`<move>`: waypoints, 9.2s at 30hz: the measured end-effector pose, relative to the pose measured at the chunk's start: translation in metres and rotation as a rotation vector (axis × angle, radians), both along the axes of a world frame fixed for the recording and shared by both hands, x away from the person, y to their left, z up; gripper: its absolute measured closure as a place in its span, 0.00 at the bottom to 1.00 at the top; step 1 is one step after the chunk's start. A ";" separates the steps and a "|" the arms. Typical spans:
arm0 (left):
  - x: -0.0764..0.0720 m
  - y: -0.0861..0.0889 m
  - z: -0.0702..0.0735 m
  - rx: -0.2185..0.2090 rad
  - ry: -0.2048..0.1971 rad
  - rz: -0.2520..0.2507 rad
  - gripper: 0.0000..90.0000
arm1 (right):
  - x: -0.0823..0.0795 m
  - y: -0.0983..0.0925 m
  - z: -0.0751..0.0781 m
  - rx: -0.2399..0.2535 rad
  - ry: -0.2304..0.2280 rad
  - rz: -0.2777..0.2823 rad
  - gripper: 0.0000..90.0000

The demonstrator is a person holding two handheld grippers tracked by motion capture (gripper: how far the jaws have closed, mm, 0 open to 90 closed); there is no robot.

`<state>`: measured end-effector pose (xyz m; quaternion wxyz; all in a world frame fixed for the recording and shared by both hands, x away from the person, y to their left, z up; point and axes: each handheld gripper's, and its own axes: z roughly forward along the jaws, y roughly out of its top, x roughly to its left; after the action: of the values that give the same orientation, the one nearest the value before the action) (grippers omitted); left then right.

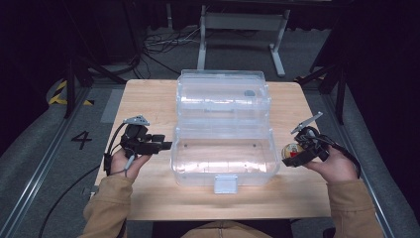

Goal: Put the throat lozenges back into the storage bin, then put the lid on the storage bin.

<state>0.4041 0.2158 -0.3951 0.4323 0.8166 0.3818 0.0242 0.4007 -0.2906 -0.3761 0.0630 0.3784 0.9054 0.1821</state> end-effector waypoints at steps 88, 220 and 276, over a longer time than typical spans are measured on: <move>0.003 0.005 -0.005 0.009 0.018 0.011 0.56 | 0.005 0.097 -0.016 -0.073 0.016 0.197 0.22; -0.032 -0.043 0.020 0.046 -0.019 -0.218 0.55 | 0.005 0.041 0.039 0.386 -0.186 0.179 0.67; -0.048 -0.085 -0.025 0.203 0.022 -0.436 0.84 | 0.037 0.061 0.081 0.429 -0.247 0.262 0.72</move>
<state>0.3562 0.1303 -0.4196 0.3387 0.9192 0.1966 -0.0402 0.4374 -0.2293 -0.2956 0.0672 0.2376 0.8728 0.4211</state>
